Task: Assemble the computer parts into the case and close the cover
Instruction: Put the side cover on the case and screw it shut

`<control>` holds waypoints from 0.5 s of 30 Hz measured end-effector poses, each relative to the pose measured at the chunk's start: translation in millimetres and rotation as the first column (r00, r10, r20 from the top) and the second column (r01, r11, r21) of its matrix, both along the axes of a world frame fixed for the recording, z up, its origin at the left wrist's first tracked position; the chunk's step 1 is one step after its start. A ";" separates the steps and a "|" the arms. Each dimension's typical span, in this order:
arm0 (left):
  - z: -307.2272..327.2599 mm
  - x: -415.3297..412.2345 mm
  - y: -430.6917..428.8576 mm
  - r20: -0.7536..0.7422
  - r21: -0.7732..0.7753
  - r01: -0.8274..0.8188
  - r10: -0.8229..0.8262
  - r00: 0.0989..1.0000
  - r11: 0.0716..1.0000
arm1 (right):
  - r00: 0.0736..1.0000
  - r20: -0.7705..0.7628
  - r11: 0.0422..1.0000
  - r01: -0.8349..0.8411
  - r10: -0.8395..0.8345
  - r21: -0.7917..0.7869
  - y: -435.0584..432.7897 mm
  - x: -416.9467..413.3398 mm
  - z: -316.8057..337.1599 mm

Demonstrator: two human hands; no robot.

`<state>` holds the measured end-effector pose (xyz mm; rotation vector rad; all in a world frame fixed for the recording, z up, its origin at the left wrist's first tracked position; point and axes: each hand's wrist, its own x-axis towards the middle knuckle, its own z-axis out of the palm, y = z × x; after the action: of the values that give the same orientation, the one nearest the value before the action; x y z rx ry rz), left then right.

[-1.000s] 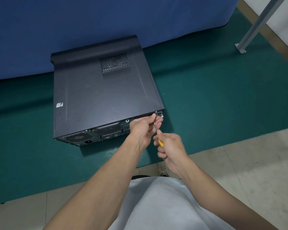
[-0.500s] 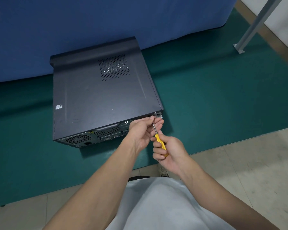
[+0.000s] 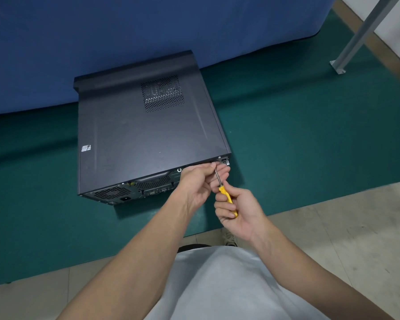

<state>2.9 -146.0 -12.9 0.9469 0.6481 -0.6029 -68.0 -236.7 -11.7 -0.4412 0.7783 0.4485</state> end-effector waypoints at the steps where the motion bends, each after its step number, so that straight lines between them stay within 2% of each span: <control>1: -0.4 0.5 -0.2 0.000 0.018 -0.007 0.007 1.000 1.000 | 1.000 -0.007 1.000 0.001 -0.001 -0.003 0.1 -0.3 -0.6; 2: -0.7 0.0 -1.1 0.002 0.040 -0.024 0.024 1.000 0.999 | 1.000 -0.009 0.995 -0.017 0.016 -0.100 1.4 -1.2 -1.0; 3: -1.1 -0.6 -2.5 0.007 0.059 -0.046 0.046 0.999 0.997 | 0.999 -0.014 0.963 -0.054 0.052 -0.266 3.5 -2.7 -0.6; 4: -1.3 -1.3 -4.2 0.012 0.078 -0.069 0.069 0.998 0.994 | 0.995 -0.018 0.884 -0.099 0.102 -0.456 6.2 -4.7 -0.3; 6: -4.6 -2.4 -6.6 0.019 0.114 -0.103 0.101 0.995 0.988 | 0.981 -0.037 0.654 -0.153 0.188 -0.741 11.4 -7.9 -3.5; 7: -5.6 -2.7 -7.4 0.022 0.121 -0.114 0.112 0.993 0.986 | 0.974 -0.047 0.559 -0.166 0.221 -0.812 13.4 -7.9 -5.7; 8: -5.9 -3.0 -7.4 0.024 0.116 -0.117 0.115 0.993 0.986 | 0.968 -0.056 0.504 -0.177 0.245 -0.845 14.2 -7.4 -7.4; 9: -6.1 -2.8 -7.1 0.023 0.103 -0.114 0.112 0.993 0.988 | 0.967 -0.048 0.514 -0.174 0.249 -0.840 13.6 -6.5 -8.1; 10: -5.9 -2.3 -6.2 0.017 0.082 -0.104 0.103 0.995 0.991 | 0.974 -0.012 0.595 -0.147 0.225 -0.790 11.9 -5.1 -8.7; 12: -5.5 -1.6 -2.8 0.007 0.039 -0.064 0.063 0.998 0.997 | 0.987 0.069 0.816 -0.080 0.145 -0.572 7.0 -3.3 -8.6; 13: -5.7 -1.6 -0.6 0.007 0.023 -0.041 0.040 0.999 0.999 | 0.989 0.086 0.885 -0.066 0.119 -0.461 4.6 -3.3 -9.0; 15: -5.0 -0.8 2.4 0.005 -0.006 -0.017 0.017 1.000 1.000 | 0.991 0.099 0.948 -0.060 0.095 -0.311 2.6 -3.7 -11.5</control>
<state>2.0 -143.6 -18.0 0.9358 0.6487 -0.5864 -71.8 -234.1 -23.2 -0.7850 0.7245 0.3722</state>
